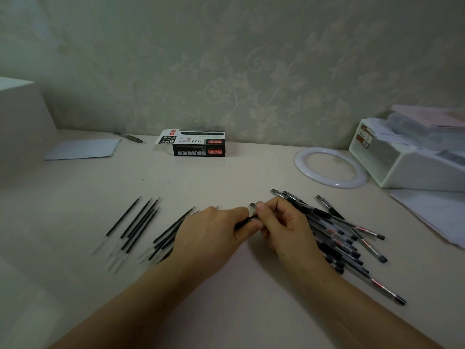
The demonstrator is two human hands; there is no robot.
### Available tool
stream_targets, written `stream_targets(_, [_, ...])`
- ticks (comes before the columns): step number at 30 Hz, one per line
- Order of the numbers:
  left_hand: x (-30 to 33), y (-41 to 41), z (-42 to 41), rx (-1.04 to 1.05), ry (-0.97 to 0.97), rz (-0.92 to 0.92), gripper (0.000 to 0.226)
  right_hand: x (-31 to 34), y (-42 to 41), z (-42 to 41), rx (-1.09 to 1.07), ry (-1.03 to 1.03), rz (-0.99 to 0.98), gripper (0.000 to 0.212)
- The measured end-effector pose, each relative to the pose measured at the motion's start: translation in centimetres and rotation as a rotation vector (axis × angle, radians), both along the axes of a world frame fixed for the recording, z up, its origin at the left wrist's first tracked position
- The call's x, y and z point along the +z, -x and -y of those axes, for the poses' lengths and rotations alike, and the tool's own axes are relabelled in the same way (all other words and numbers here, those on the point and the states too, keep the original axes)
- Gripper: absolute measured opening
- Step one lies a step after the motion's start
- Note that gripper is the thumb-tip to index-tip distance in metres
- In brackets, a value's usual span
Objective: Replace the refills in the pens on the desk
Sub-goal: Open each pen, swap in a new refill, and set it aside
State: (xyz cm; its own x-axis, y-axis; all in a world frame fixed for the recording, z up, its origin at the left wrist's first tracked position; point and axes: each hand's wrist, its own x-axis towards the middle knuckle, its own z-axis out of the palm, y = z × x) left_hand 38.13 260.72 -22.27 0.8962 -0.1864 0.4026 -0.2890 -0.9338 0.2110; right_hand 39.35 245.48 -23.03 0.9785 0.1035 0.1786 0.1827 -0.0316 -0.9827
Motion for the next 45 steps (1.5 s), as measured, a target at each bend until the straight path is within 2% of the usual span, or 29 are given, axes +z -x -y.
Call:
stream_targets(5, [0.3,-0.3,-0.3,0.022,0.08,-0.071,0.068,0.2,0.6,-0.1,-0.048,-0.048,0.024,0.025])
stream_targets(8, [0.6,-0.1,-0.2,-0.033,0.132,-0.105,0.058,0.2,0.8,0.2,-0.137,-0.002,0.104,0.015])
stream_targets(12, [0.4,-0.2,-0.2,0.002,0.233,-0.119,0.017,0.1,1.1,0.7,-0.157,0.333,0.28,0.007])
stream_targets(16, [0.5,-0.3,-0.5,0.038,0.177,-0.095,0.013,-0.3,1.0,0.9,-0.097,0.683,0.448,0.02])
stream_targets(20, [0.4,-0.4,-0.5,0.018,0.137,-0.094,0.012,-0.5,1.0,0.8,-0.064,0.791,0.474,0.023])
stream_targets(26, [0.4,-0.5,-0.2,-0.006,0.21,-0.045,0.009,-0.3,0.9,0.8,-0.126,0.757,0.49,0.014])
stream_targets(32, [0.6,-0.5,0.1,-0.123,0.311,0.019,0.007,0.9,0.9,1.4,-0.229,0.483,0.405,0.014])
stream_targets(35, [0.9,-0.3,0.4,-0.212,0.315,0.03,0.007,1.9,0.7,2.1,-0.179,0.336,0.271,0.022])
stream_targets(37, [1.1,-0.2,0.6,-0.251,0.311,0.018,0.011,2.1,0.6,2.4,-0.126,0.304,0.205,0.016])
stream_targets(40, [1.4,-0.1,0.8,-0.28,0.283,-0.002,0.016,1.8,0.5,2.8,-0.046,0.286,0.195,0.009])
stream_targets(45, [1.1,0.1,0.3,-0.247,0.212,-0.067,0.024,1.4,-0.2,3.0,0.048,0.174,0.153,0.011])
